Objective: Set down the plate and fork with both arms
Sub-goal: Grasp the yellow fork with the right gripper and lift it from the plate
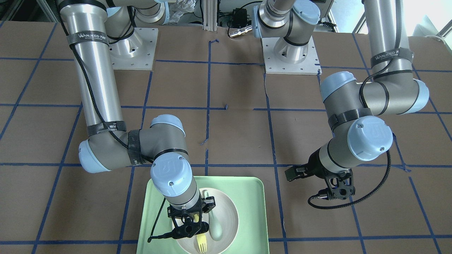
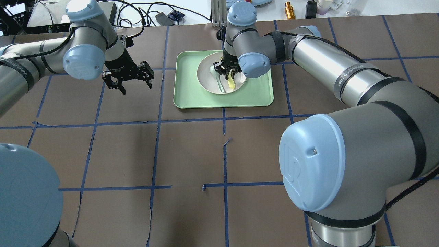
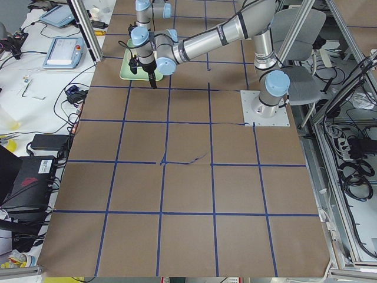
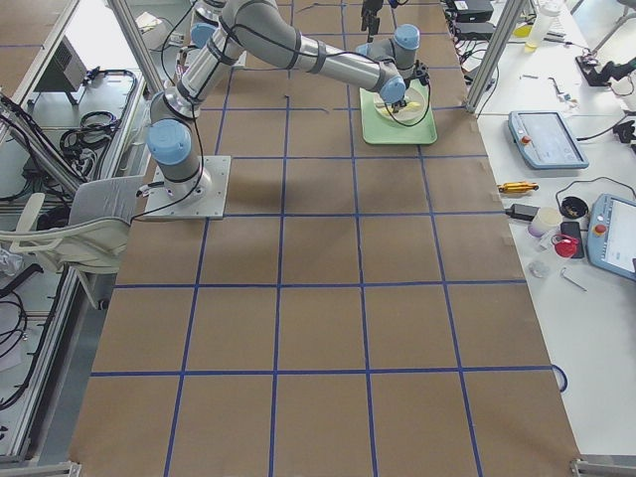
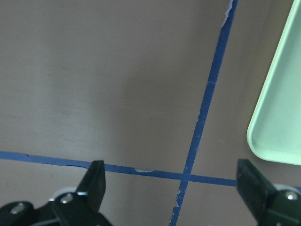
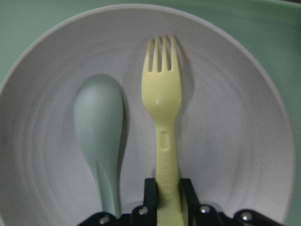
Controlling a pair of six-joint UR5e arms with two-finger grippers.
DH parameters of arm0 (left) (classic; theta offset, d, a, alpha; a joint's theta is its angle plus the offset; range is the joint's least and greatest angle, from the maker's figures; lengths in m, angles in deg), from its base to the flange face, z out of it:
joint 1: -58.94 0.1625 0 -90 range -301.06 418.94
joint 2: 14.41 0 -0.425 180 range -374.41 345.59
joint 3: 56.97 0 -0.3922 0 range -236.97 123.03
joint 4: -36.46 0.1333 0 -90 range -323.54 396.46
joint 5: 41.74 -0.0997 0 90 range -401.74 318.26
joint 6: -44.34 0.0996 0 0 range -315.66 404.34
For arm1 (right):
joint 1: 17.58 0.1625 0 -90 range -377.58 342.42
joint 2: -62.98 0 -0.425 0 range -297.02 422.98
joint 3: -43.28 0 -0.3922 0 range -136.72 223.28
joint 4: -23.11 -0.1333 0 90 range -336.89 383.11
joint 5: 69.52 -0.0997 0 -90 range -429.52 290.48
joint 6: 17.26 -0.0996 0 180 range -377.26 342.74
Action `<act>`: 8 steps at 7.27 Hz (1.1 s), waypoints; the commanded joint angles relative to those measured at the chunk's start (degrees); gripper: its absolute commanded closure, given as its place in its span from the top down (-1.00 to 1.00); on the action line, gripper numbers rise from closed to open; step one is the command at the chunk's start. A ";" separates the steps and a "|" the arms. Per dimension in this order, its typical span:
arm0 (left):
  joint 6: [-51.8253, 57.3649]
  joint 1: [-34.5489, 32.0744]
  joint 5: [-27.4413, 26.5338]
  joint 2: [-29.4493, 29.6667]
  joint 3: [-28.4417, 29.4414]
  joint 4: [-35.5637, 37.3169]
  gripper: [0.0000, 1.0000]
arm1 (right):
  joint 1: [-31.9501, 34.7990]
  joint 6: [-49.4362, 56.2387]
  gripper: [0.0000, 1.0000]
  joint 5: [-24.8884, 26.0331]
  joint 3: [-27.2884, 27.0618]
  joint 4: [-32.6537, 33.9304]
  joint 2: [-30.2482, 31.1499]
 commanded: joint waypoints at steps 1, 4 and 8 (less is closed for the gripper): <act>0.00 0.06 -0.03 -0.06 -0.15 0.44 1.00 | -0.09 -2.17 -1.00 0.01 -0.03 -0.42 2.58; -0.17 0.06 -0.12 -0.50 -0.06 0.62 1.00 | -1.57 -1.93 -1.00 1.06 -0.63 -1.91 5.66; -0.53 -0.03 -0.03 -0.68 -0.50 1.41 1.00 | -7.91 3.27 -1.00 1.51 -4.32 -4.56 5.42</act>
